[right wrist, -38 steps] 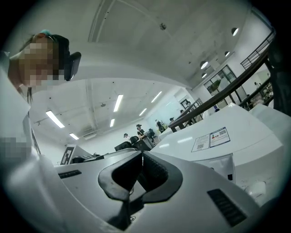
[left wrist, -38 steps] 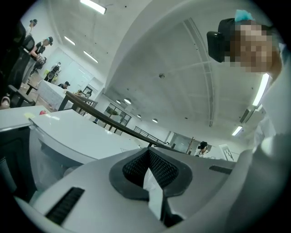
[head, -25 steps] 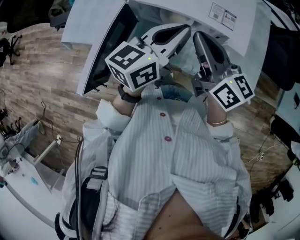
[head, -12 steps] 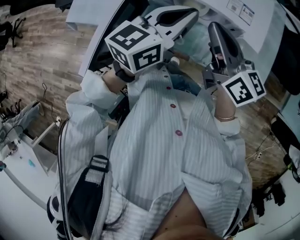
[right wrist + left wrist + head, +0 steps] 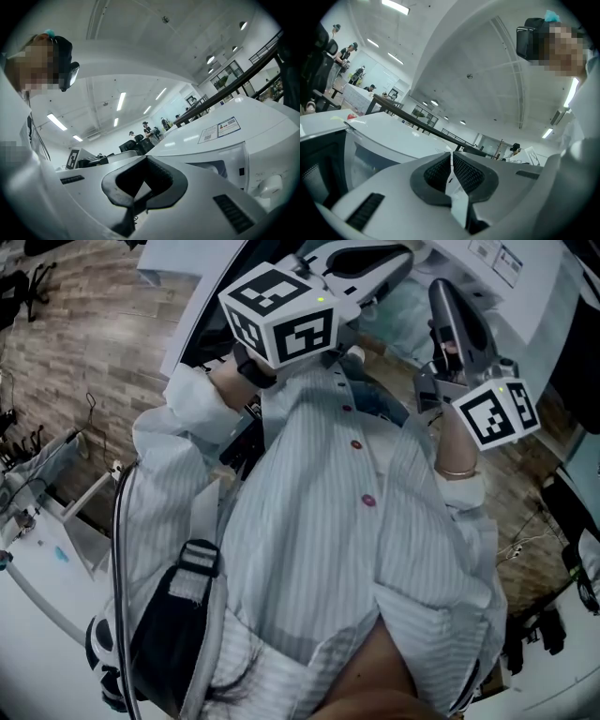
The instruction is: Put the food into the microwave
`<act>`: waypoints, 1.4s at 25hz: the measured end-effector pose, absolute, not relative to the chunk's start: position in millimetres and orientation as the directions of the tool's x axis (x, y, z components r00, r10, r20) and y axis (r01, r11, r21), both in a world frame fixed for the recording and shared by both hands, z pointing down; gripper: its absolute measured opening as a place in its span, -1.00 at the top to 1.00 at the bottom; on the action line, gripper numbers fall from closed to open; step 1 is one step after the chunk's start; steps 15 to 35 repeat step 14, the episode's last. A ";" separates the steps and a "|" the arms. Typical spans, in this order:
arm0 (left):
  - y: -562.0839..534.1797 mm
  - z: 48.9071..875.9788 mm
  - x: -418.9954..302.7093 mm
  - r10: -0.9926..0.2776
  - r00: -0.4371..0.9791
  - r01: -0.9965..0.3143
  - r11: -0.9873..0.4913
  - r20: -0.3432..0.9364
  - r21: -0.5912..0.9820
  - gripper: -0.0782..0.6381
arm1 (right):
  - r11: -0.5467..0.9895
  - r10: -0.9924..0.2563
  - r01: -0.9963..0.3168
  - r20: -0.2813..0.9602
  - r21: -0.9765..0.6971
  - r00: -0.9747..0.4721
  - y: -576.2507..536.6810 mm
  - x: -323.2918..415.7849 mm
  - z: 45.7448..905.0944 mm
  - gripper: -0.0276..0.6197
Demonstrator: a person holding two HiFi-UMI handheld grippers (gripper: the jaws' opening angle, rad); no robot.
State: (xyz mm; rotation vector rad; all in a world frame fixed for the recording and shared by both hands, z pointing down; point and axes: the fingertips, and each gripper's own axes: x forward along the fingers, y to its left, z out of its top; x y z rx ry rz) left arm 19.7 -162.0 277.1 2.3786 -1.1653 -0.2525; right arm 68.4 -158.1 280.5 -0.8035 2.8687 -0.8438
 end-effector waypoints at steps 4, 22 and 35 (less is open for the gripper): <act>-157.1 274.0 27.8 -0.739 0.673 -0.633 -0.565 0.015 0.528 0.76 | 0.720 -0.486 -0.458 0.093 -0.521 -0.869 -156.9 66.9 280.9 0.82; -152.2 257.8 33.3 -0.684 0.728 -0.575 -0.636 -0.031 0.515 0.76 | 0.711 -0.492 -0.465 0.099 -0.528 -0.865 -152.1 68.1 281.0 0.82; -152.2 257.8 33.3 -0.684 0.728 -0.575 -0.636 -0.031 0.515 0.76 | 0.711 -0.492 -0.465 0.099 -0.528 -0.865 -152.1 68.1 281.0 0.82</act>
